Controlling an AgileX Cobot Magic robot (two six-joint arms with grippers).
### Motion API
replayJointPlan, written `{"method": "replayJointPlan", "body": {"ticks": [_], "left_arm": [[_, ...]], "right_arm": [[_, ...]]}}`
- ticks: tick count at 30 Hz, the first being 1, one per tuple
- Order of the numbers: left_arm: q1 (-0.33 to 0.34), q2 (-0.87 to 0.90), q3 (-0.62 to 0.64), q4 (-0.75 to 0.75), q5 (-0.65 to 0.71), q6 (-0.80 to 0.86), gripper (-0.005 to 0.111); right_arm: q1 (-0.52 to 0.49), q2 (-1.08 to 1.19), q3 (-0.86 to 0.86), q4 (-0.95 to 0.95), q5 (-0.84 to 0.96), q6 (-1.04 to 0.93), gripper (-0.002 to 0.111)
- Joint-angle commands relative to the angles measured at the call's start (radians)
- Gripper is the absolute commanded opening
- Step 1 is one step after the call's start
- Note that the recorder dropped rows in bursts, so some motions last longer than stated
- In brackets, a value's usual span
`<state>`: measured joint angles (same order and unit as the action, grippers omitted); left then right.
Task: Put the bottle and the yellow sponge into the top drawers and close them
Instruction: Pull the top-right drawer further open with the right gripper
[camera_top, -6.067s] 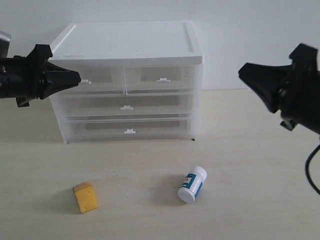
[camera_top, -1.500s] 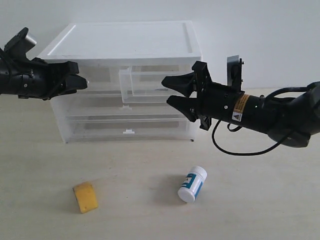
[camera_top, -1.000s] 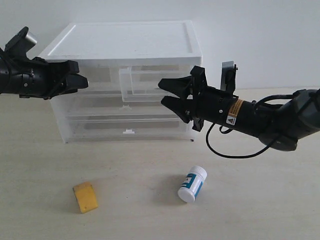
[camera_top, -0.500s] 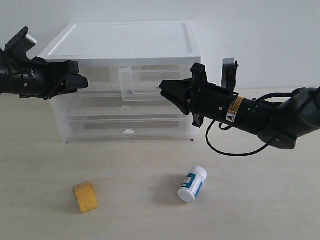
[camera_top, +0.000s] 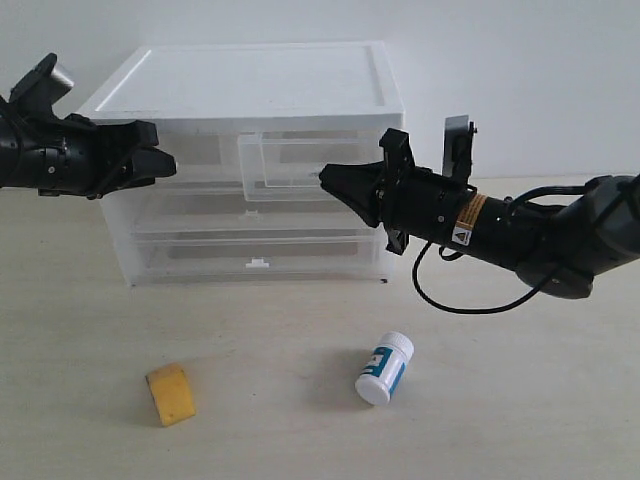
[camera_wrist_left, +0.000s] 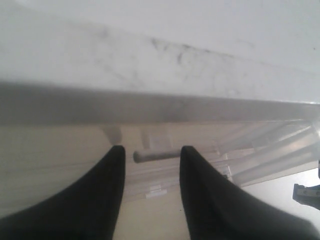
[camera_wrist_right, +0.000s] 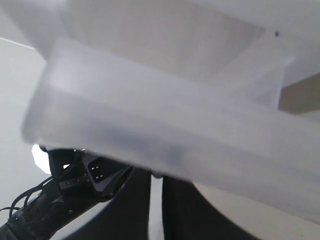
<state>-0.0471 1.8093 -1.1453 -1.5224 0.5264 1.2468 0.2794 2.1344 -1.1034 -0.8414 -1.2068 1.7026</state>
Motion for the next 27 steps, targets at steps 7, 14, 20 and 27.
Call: {"method": "replayJointPlan", "body": {"ticks": [7,14,20,27], "left_arm": [[0.000,0.000,-0.016,-0.028,-0.033,0.003,0.035],[0.000,0.000,-0.016,-0.028,-0.033,0.003,0.035],[0.000,0.000,-0.016,-0.028,-0.033,0.003,0.035],[0.000,0.000,-0.016,-0.028,-0.033,0.003,0.035]], "right_arm": [[0.000,-0.044,0.069,-0.008,-0.014,-0.045,0.000],[0.000,-0.089,0.110,-0.033,-0.014,-0.047,0.000],[0.000,-0.136,0.176,-0.031,-0.014,-0.087,0.000],[0.000,-0.184,0.241,-0.041,-0.014,-0.107,0.000]]}}
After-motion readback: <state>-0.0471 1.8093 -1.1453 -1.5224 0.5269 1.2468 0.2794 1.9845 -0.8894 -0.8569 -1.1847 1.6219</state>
